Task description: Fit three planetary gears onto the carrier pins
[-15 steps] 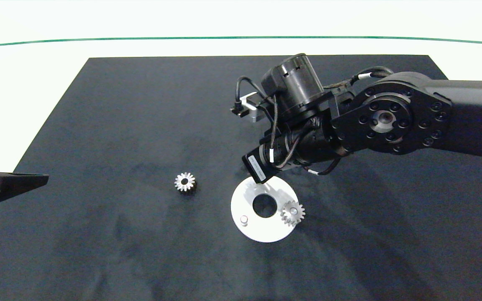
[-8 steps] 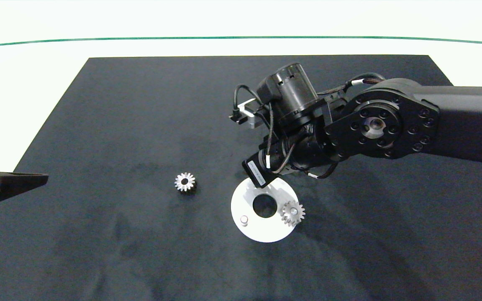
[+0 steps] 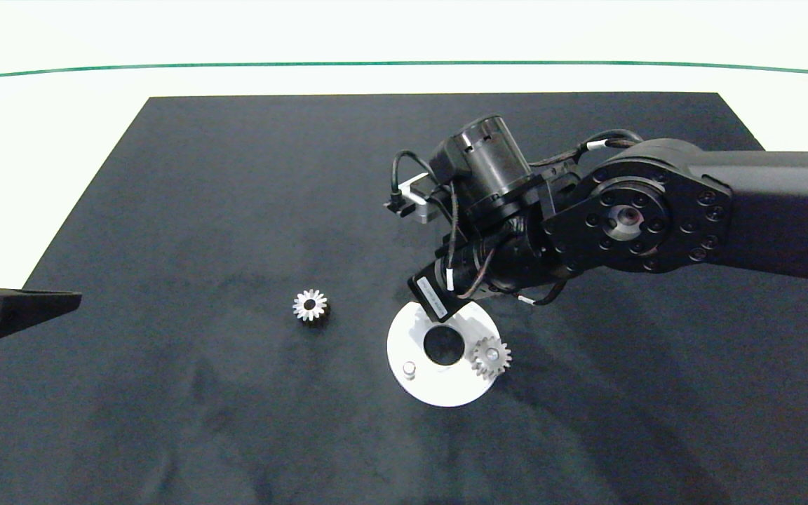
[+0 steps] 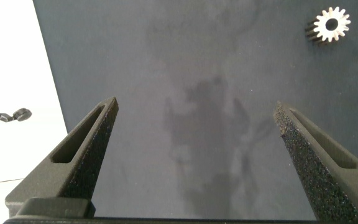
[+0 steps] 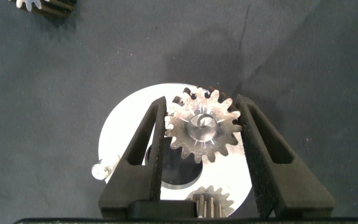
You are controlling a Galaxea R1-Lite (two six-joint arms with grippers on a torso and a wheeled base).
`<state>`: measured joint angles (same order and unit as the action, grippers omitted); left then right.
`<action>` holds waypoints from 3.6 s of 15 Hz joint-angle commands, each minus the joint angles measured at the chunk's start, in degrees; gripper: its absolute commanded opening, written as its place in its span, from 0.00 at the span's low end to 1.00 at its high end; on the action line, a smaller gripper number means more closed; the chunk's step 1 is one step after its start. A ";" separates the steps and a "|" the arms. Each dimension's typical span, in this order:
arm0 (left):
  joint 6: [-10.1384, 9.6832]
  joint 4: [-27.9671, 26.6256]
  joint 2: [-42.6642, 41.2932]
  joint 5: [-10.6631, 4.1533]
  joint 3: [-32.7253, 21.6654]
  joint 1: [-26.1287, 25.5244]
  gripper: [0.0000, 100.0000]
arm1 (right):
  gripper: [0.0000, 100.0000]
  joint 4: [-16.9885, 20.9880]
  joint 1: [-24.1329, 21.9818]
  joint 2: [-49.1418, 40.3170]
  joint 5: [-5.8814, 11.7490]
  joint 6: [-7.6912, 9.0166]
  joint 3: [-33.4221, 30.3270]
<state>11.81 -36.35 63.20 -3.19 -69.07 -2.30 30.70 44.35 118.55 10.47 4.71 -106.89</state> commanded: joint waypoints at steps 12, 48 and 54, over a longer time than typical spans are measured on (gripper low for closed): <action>0.05 -0.21 0.09 -0.06 0.08 -0.07 1.00 | 0.22 0.51 -0.40 -0.16 1.57 -0.05 0.80; 2.95 17.90 33.48 -4.10 -4.58 -25.03 1.00 | 1.00 -4.77 -2.60 -62.39 5.96 0.92 43.78; 0.67 19.21 33.04 -2.87 -3.17 -26.26 1.00 | 1.00 -4.77 -2.51 -62.39 5.96 1.45 43.96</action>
<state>12.51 -16.94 96.50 -5.97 -72.68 -28.16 25.77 41.78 55.87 16.36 6.06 -62.95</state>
